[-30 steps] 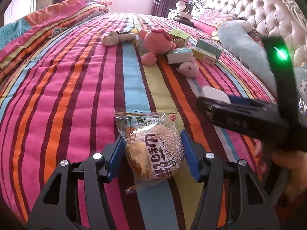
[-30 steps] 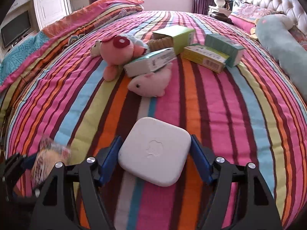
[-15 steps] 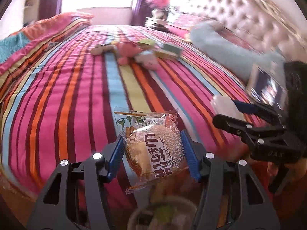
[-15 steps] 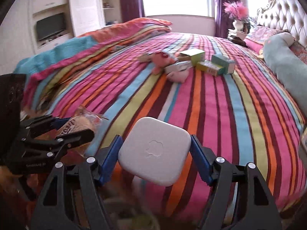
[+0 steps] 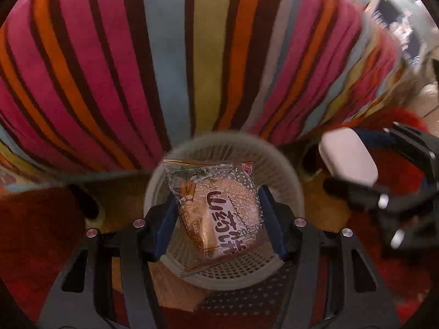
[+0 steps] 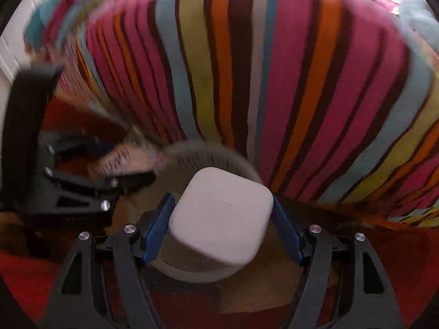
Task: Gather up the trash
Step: 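Carry white case and snack bag over the wastebasket and open both tools, then grasp the teal bear-print liquid box with right tool while left grasps pink plush pig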
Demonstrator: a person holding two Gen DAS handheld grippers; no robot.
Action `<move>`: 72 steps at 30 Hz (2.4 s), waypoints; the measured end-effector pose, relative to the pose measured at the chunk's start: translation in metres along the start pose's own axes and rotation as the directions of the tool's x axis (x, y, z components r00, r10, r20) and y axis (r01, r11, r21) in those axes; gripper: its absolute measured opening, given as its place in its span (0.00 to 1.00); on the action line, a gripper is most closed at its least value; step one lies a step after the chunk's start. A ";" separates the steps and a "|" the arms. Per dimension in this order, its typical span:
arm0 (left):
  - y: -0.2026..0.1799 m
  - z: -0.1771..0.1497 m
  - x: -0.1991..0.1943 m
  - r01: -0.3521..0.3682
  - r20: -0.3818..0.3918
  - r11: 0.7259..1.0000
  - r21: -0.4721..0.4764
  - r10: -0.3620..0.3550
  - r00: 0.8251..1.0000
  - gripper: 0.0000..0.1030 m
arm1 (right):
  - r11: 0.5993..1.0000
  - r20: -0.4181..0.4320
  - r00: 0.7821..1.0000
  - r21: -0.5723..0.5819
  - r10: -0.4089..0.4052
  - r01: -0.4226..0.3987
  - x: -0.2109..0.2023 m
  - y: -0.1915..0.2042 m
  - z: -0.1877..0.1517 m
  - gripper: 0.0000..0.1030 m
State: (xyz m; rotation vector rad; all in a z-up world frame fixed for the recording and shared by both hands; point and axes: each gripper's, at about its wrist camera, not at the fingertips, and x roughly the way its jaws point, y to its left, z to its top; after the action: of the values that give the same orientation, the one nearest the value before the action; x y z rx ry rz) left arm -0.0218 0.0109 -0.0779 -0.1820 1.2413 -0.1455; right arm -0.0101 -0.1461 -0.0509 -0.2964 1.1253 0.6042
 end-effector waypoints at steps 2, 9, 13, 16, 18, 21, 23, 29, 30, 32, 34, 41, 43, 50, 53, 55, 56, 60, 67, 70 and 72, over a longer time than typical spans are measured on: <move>0.004 -0.003 0.014 0.017 -0.036 0.999 -0.027 -0.018 0.999 0.55 | 1.000 -0.055 0.998 -0.001 0.014 -0.014 0.023 0.004 -0.005 0.66; 0.003 -0.007 0.034 -0.012 -0.121 1.000 -0.021 0.009 0.993 0.59 | 0.999 -0.122 0.992 -0.027 0.022 -0.026 0.046 0.013 -0.004 0.66; 0.009 -0.009 0.039 -0.052 -0.154 0.997 -0.050 0.044 0.987 0.78 | 0.999 -0.158 0.987 -0.022 0.020 -0.024 0.055 0.013 -0.003 0.72; 0.014 -0.011 0.039 -0.042 -0.156 0.996 -0.079 0.030 0.987 0.85 | 1.000 -0.167 0.986 -0.023 0.008 -0.012 0.056 0.013 -0.003 0.72; 0.016 -0.011 0.040 -0.041 -0.158 0.996 -0.084 0.027 0.987 0.86 | 1.000 -0.171 0.985 -0.030 0.002 -0.007 0.057 0.011 -0.005 0.72; 0.016 -0.012 0.041 -0.038 -0.164 0.996 -0.084 0.024 0.986 0.86 | 0.999 -0.174 0.985 -0.052 -0.014 0.005 0.060 0.017 -0.005 0.72; 0.016 -0.012 0.041 -0.038 -0.166 0.996 -0.082 0.024 0.986 0.86 | 0.998 -0.176 0.984 -0.060 -0.018 0.007 0.059 0.016 -0.007 0.72; 0.017 -0.012 0.042 -0.036 -0.169 0.995 -0.090 0.021 0.985 0.86 | 0.998 -0.177 0.984 -0.059 -0.019 0.009 0.058 0.015 -0.008 0.72; 0.017 -0.012 0.043 -0.036 -0.170 0.995 -0.092 0.020 0.985 0.86 | 0.998 -0.176 0.984 -0.060 -0.020 0.009 0.058 0.015 -0.008 0.72; 0.018 -0.012 0.042 -0.037 -0.170 0.995 -0.094 0.020 0.985 0.86 | 0.998 -0.177 0.984 -0.060 -0.019 0.009 0.058 0.016 -0.008 0.72; 0.018 -0.013 0.042 -0.036 -0.167 0.995 -0.092 0.020 0.986 0.86 | 0.998 -0.172 0.985 -0.061 -0.021 0.011 0.057 0.017 -0.007 0.72; 0.015 -0.007 0.008 -0.036 -0.070 0.996 -0.081 0.031 0.997 0.86 | 0.997 -0.055 0.998 -0.083 -0.008 0.003 0.024 0.024 0.001 0.72; 0.014 -0.001 -0.013 -0.017 -0.030 0.997 -0.069 0.015 0.999 0.86 | 0.997 0.010 1.000 -0.077 0.006 -0.005 0.001 0.023 0.009 0.74; 0.017 0.065 -0.108 -0.023 0.209 1.000 -0.019 0.026 0.977 0.86 | 0.999 0.247 0.968 -0.007 0.043 -0.042 -0.082 -0.016 0.061 0.93; 0.023 0.108 -0.134 -0.023 0.290 1.000 -0.002 0.023 0.957 0.86 | 1.000 0.341 0.940 0.028 -0.009 -0.001 -0.108 -0.042 0.091 0.93; 0.026 0.144 -0.143 -0.042 0.334 0.999 0.000 0.039 0.942 0.86 | 0.996 0.378 0.923 0.079 -0.075 0.049 -0.117 -0.066 0.117 0.93; 0.028 0.166 -0.147 -0.047 0.365 0.999 -0.003 0.045 0.930 0.86 | 0.993 0.389 0.916 0.096 -0.104 0.071 -0.118 -0.076 0.127 0.93; 0.032 0.249 -0.149 -0.031 0.434 0.999 -0.040 0.045 0.900 0.86 | 0.972 0.428 0.881 0.195 -0.204 0.130 -0.113 -0.132 0.187 0.93; 0.052 0.386 -0.116 -0.021 0.438 0.990 -0.142 0.082 0.895 0.86 | 0.929 0.447 0.816 0.220 -0.366 0.296 -0.092 -0.222 0.298 0.93; 0.061 0.423 -0.098 0.004 0.409 0.983 -0.184 0.073 0.910 0.86 | 0.918 0.397 0.828 0.188 -0.396 0.350 -0.066 -0.254 0.353 0.93; 0.062 0.442 -0.086 -0.002 0.396 0.981 -0.195 0.081 0.915 0.86 | 0.925 0.384 0.841 0.160 -0.381 0.345 -0.054 -0.265 0.378 0.93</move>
State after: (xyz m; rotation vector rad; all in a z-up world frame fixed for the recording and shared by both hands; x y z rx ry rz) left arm 0.3706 0.1153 0.1259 -0.3345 0.8433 0.0498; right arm 0.4143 -0.1821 0.1344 -0.2848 0.6602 0.2579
